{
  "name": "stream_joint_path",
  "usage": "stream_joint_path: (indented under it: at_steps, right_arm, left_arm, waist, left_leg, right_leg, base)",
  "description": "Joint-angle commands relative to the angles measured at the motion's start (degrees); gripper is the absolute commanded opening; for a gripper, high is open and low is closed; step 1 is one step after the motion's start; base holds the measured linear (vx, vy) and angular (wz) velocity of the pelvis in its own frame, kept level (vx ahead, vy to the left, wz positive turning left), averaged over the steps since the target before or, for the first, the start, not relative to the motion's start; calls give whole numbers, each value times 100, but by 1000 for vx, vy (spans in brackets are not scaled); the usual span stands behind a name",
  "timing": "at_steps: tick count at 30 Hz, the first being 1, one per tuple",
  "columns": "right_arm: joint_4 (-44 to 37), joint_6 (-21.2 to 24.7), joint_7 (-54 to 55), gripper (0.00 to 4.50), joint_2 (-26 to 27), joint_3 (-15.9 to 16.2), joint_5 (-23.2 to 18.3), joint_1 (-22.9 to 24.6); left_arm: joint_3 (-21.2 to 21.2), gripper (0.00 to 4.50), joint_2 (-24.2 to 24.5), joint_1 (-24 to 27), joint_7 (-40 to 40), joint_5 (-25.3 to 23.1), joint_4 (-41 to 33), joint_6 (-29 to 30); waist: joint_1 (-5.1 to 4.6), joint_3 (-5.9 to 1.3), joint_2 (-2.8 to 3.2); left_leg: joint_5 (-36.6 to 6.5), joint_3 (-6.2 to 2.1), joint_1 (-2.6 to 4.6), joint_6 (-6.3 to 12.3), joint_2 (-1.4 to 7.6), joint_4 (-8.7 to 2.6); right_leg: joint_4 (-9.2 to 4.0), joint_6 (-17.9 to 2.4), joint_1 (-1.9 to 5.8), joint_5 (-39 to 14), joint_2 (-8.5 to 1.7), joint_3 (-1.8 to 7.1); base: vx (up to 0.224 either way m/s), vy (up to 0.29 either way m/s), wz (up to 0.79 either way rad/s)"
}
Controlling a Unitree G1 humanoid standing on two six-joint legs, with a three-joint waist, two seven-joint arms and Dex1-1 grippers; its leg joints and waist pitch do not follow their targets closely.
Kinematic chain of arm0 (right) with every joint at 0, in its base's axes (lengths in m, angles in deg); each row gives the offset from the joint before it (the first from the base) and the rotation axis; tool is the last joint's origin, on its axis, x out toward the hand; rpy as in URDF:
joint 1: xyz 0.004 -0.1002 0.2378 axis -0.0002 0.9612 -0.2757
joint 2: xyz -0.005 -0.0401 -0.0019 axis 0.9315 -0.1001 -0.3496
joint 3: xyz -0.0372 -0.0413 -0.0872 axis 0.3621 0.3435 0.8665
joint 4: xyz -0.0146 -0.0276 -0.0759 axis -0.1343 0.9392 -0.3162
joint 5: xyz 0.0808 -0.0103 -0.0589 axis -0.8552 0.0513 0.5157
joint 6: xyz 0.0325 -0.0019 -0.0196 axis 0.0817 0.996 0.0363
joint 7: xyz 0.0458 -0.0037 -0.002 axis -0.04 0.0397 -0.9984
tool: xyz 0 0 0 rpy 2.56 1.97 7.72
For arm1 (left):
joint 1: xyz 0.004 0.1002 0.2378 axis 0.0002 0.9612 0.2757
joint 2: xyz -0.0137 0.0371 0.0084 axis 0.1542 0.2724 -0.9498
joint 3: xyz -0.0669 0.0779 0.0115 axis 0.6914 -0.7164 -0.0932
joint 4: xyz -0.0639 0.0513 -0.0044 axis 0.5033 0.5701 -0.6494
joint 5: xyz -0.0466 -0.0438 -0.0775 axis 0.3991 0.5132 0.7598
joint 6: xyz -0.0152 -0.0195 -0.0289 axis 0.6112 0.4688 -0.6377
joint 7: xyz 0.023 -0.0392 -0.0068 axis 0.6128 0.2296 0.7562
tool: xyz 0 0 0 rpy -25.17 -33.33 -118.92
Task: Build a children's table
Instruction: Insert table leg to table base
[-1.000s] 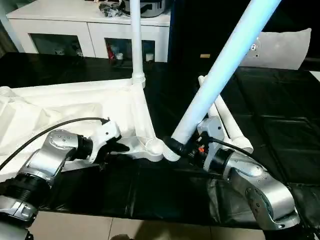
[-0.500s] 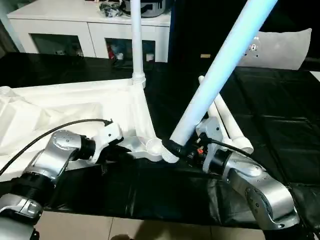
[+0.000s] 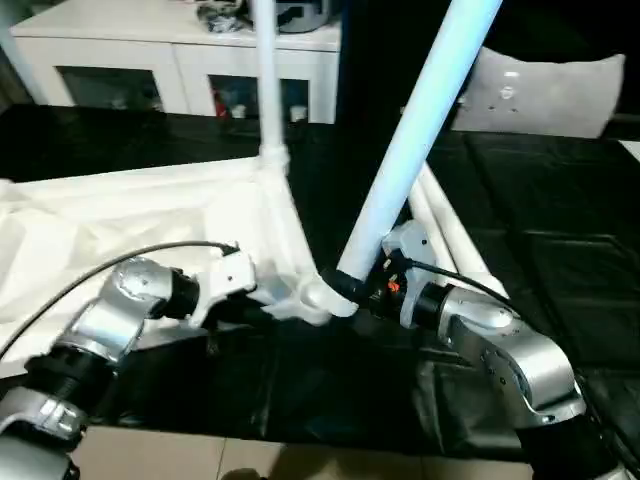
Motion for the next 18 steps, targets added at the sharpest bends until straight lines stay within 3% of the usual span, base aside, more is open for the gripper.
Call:
stream_joint_path:
  at_steps: [1,6,8,10,18]
  right_arm:
    - [-144,92,-117,190,-54,49,-81,-45]
    - [-131,112,-180,190,-104,153,-16,-11]
    - [-115,205,-227,190,-161,201,8,-36]
    - [-102,282,-257,190,-255,286,111,-54]
    - [-123,428,-176,190,-428,223,150,10]
  left_arm:
    - [-267,0,-207,13,-261,163,-275,-116]
    - [-311,0,-277,-46,-149,10,-117,-276]
    - [-236,0,-304,-77,11,-95,-52,-308]
    - [-114,0,-324,-51,70,-106,-58,-260]
    - [185,0,-227,94,191,64,-78,-279]
  waist:
    - [-30,-310,47]
    - [16,-276,36]
    - [10,-265,-4]
    - [13,-257,14]
    - [-28,-253,-12]
  left_leg:
    - [-755,-25,94,-107,236,-396]
    - [-928,-4,94,-88,225,-413]
    - [-1048,-1,103,-104,232,-426]
    - [-1080,4,115,-107,235,-429]
    - [-1091,13,83,-84,226,-437]
  right_leg:
    - [-368,-1073,255,127,-520,339]
    - [-425,-918,247,-470,-544,335]
    - [-461,-819,233,-884,-548,335]
    - [-481,-762,213,-1078,-551,340]
    - [-497,-670,205,-1287,-564,332]
  base:
    - [0,0,0]
    - [0,0,0]
    - [0,0,0]
    - [0,0,0]
    - [0,0,0]
